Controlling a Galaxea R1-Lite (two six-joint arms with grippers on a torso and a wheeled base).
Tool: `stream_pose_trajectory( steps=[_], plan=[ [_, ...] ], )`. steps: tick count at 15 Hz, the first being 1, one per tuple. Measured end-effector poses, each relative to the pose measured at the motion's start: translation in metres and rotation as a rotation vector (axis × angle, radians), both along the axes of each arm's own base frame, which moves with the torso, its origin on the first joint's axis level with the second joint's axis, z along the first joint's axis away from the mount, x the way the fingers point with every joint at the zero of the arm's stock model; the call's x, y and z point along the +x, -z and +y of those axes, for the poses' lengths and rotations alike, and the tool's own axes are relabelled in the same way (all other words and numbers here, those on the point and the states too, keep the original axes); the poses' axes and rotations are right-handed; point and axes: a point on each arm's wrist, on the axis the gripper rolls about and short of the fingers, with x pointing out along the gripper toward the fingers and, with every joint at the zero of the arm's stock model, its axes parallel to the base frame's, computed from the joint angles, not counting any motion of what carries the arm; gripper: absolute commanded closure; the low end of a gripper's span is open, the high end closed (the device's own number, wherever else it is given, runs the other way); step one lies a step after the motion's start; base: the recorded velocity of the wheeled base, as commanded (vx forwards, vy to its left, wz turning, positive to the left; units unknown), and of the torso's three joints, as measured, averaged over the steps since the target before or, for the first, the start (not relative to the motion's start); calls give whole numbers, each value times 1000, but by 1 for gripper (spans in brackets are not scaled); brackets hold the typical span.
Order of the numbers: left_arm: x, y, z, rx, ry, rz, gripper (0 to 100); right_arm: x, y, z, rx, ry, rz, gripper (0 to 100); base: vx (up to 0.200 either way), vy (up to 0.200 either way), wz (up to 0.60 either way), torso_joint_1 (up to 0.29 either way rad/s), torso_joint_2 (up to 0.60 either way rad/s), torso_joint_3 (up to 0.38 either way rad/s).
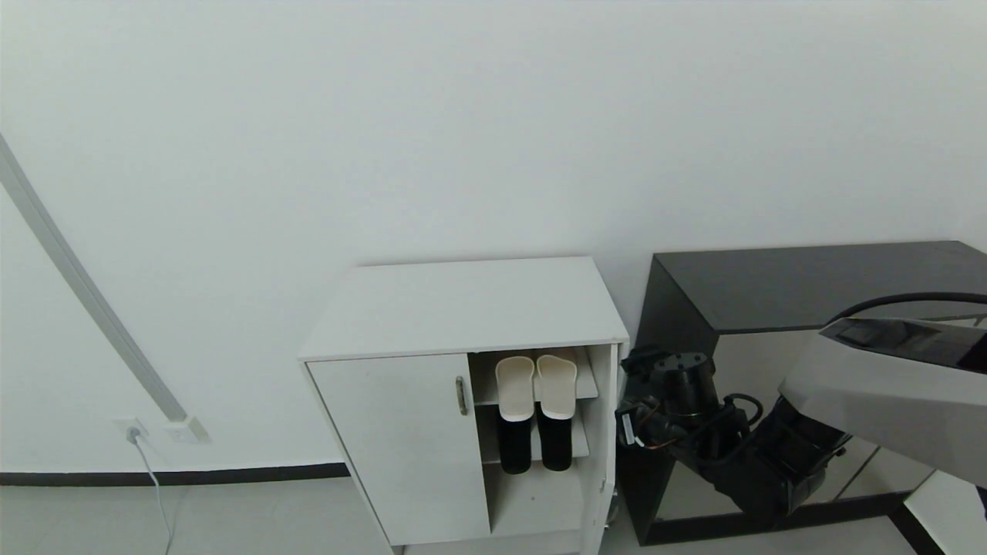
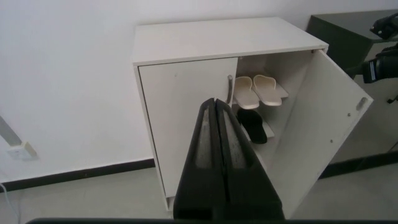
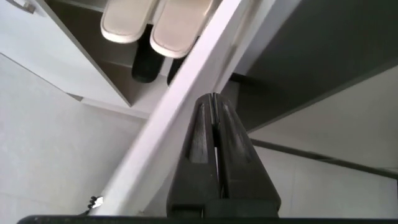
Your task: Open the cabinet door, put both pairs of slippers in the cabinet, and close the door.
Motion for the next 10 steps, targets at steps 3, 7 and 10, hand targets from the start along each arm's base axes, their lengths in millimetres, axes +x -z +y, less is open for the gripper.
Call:
stream_pose_trajectory(
  steps=[3, 7, 10],
  plan=[
    [0, 0, 0, 0, 0, 0, 100, 2, 1, 7, 12, -26, -3, 100, 0, 0, 0, 0, 0, 0],
    [0, 0, 0, -4, -1, 0, 100, 6, 1, 14, 54, -40, -4, 100, 0, 0, 0, 0, 0, 0],
    [0, 0, 0, -5, -3, 0, 100, 13, 1, 18, 67, -42, -20, 100, 0, 0, 0, 0, 0, 0]
  ],
)
